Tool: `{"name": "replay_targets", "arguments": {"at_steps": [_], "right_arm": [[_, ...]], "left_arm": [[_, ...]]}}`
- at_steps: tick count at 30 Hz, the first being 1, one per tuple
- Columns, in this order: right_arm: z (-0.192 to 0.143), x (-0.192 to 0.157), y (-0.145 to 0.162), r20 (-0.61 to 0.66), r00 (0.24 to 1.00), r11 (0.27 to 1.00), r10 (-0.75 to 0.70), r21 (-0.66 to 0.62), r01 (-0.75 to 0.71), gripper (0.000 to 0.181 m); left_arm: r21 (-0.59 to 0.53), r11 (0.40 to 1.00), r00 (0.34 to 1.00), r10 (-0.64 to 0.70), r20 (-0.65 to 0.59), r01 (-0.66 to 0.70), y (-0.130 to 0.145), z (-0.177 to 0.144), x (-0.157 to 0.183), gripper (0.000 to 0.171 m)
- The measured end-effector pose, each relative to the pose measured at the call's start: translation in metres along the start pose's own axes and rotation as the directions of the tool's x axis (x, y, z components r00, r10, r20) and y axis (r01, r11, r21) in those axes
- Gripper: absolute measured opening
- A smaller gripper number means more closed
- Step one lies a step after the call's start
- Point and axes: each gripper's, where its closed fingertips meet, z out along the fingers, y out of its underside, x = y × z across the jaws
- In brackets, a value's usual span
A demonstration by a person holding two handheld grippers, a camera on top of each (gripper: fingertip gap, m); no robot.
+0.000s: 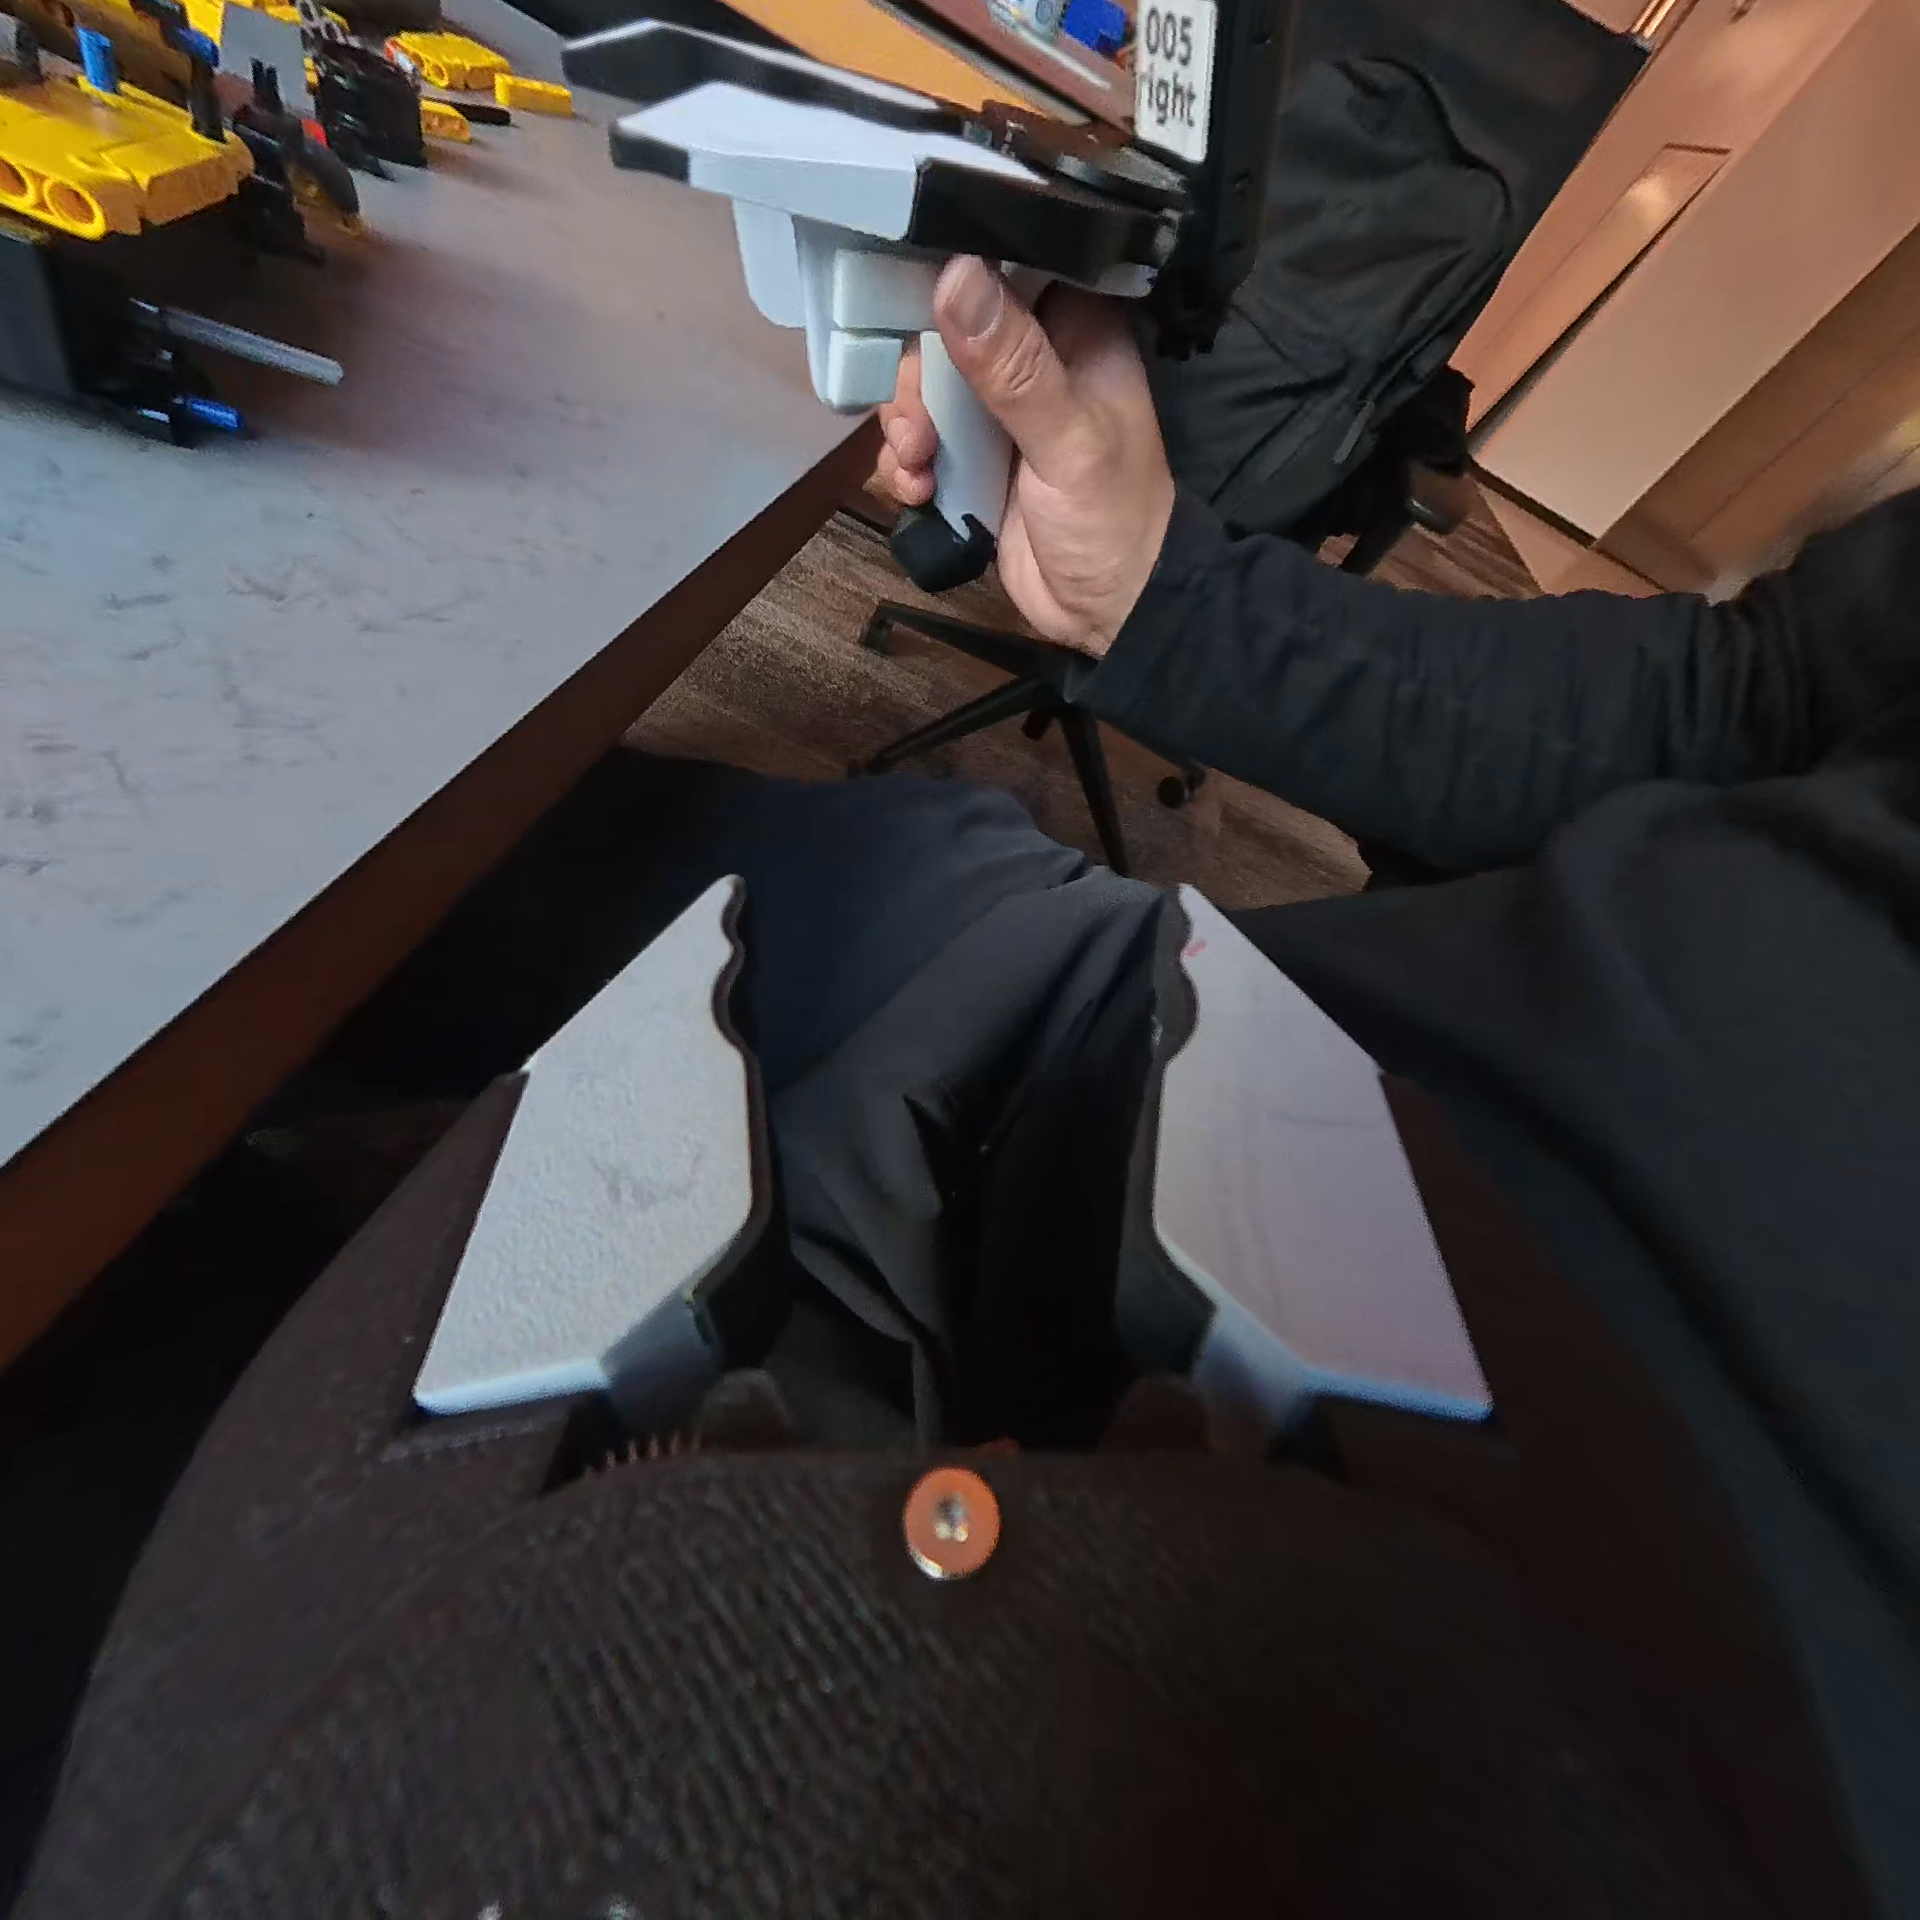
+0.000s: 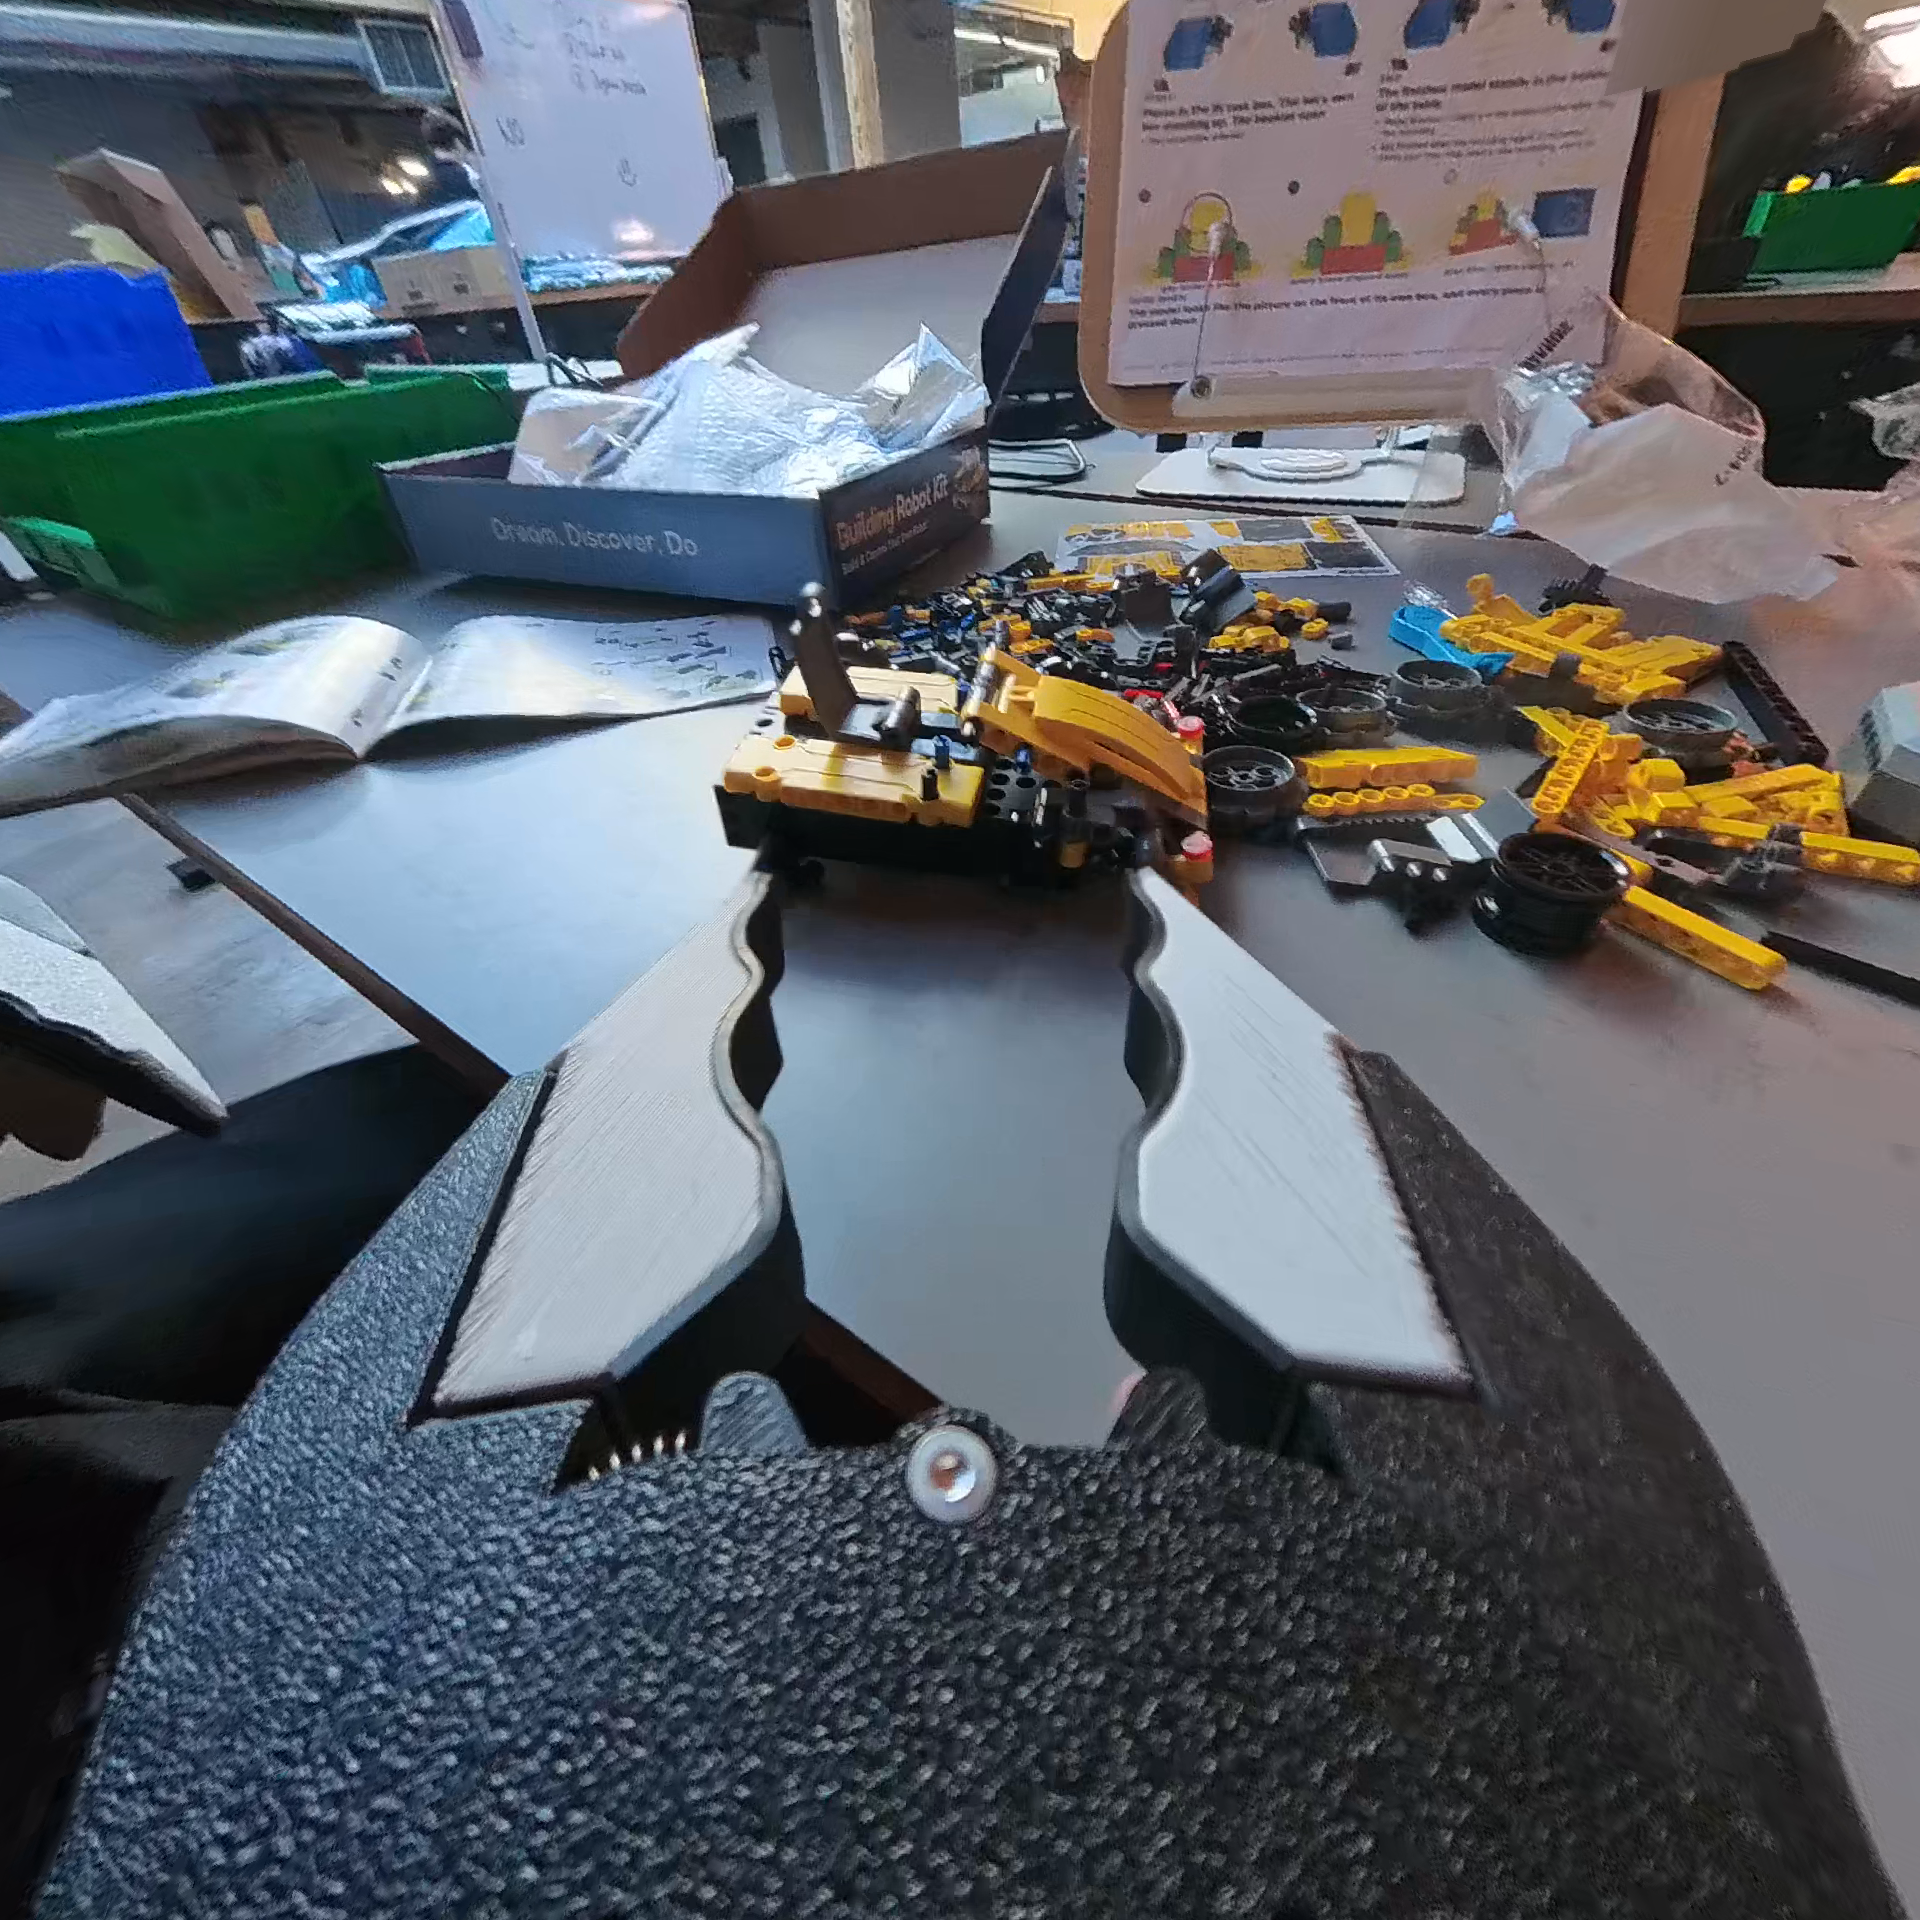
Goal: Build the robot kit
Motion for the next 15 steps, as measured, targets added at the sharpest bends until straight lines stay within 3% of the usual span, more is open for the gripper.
{"name": "replay_targets", "arguments": {"at_steps": [8, 15], "right_arm": [[0.027, -0.026, -0.009, 0.112, 0.992, 0.995, -0.057, -0.069, 0.065, 0.060], [0.066, -0.054, 0.020, 0.214, 0.975, 0.945, -0.060, -0.302, 0.125, 0.062]], "left_arm": [[0.046, 0.996, 0.996, 0.068, 0.063, -0.071, -0.012, -0.011, -0.009, 0.065], [0.122, 0.992, 0.995, -0.003, 0.100, -0.009, -0.026, -0.025, -0.031, 0.064]]}}
